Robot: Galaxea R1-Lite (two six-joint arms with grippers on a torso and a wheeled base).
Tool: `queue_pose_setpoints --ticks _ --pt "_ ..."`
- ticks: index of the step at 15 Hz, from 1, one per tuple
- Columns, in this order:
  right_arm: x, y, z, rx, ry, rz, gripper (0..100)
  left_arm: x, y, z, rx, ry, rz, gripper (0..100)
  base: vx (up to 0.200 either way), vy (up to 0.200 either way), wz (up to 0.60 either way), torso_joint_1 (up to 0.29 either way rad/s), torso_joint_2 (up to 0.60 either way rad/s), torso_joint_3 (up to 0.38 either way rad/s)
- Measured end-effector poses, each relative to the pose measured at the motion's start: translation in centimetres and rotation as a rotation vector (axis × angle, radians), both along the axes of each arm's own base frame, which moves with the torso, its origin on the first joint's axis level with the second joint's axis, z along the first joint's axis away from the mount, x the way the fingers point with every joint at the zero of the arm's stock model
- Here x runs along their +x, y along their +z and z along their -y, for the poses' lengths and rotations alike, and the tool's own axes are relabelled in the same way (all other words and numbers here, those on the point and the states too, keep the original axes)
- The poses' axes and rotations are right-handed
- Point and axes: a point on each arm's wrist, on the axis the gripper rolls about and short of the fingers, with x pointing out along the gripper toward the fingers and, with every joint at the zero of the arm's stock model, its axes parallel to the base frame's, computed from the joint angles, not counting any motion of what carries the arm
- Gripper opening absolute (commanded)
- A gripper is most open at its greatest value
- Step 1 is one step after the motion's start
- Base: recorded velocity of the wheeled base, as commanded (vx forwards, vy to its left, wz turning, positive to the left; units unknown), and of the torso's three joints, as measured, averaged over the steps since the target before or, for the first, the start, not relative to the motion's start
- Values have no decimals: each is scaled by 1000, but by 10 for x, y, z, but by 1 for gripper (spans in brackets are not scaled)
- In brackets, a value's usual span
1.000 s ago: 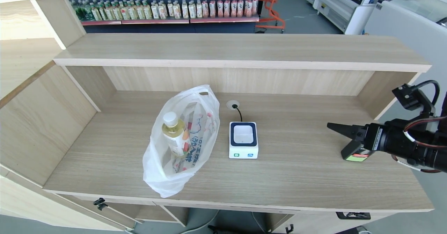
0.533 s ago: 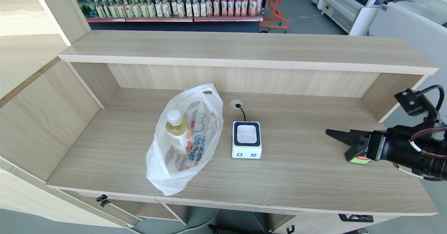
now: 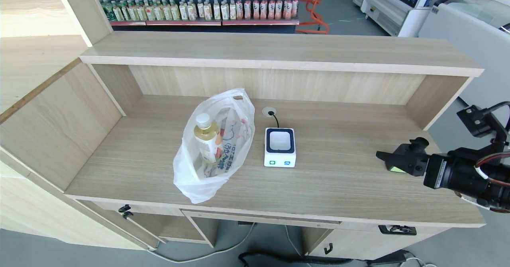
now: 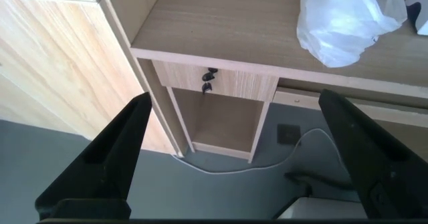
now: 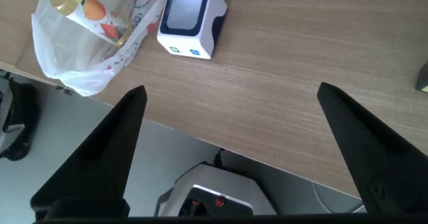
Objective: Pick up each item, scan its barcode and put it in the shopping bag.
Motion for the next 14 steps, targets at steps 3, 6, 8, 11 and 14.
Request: queue_pose_setpoints --ticks 3,6,8,11,14 --pt "-1 -8 10 -108 -22 12 100 0 0 0 0 -2 0 100 0 -200 0 2 5 1" --pt "-3 -22 20 -186 -115 -33 100 0 0 0 1 0 0 100 0 -200 0 4 1 2" --pt "-4 -26 22 -207 -115 -49 100 0 0 0 1 0 0 100 0 -200 0 2 0 0" --pt "-7 -32 26 -336 -94 -78 100 0 0 0 1 0 0 100 0 -200 0 4 5 2" --pt "-5 -37 34 -481 -157 -94 100 0 0 0 1 0 0 100 0 -133 0 0 3 2"
